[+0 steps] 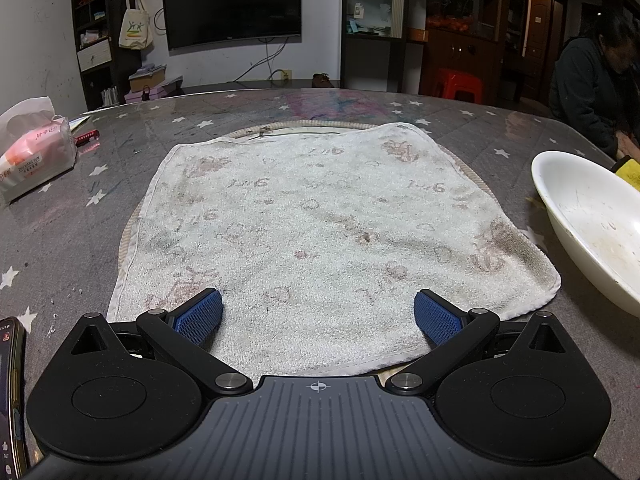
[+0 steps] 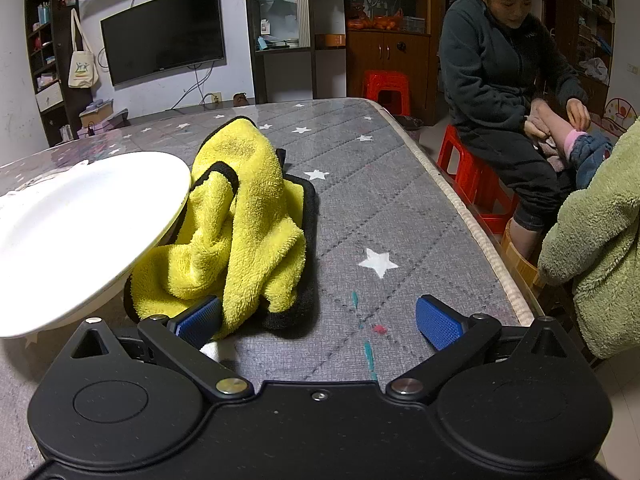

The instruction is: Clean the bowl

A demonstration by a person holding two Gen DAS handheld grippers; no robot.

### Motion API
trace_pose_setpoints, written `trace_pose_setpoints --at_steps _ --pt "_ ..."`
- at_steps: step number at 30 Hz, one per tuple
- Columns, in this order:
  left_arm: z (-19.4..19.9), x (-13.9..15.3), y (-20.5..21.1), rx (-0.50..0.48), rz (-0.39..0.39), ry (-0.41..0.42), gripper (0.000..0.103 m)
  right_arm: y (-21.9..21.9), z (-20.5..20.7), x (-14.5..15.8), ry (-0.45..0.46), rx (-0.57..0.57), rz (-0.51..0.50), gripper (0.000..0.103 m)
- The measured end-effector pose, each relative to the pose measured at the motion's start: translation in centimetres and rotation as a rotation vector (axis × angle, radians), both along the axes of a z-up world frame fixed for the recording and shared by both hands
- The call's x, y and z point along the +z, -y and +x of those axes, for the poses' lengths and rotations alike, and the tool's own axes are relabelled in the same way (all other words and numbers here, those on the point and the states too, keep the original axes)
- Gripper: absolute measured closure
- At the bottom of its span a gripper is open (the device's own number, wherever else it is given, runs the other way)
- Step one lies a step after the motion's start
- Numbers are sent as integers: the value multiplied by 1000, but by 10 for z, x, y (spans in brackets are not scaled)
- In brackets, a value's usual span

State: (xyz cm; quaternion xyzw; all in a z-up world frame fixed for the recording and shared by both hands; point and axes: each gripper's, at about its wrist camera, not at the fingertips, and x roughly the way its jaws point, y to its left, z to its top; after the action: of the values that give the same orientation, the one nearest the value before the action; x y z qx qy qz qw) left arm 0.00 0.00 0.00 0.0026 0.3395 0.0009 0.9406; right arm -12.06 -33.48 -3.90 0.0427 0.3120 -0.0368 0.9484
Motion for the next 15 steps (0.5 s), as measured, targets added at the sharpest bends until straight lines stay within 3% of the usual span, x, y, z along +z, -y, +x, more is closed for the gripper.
trace_pose_setpoints --at_steps 15 --pt "0 0 2 0 0 0 0 1 0 1 0 0 -1 0"
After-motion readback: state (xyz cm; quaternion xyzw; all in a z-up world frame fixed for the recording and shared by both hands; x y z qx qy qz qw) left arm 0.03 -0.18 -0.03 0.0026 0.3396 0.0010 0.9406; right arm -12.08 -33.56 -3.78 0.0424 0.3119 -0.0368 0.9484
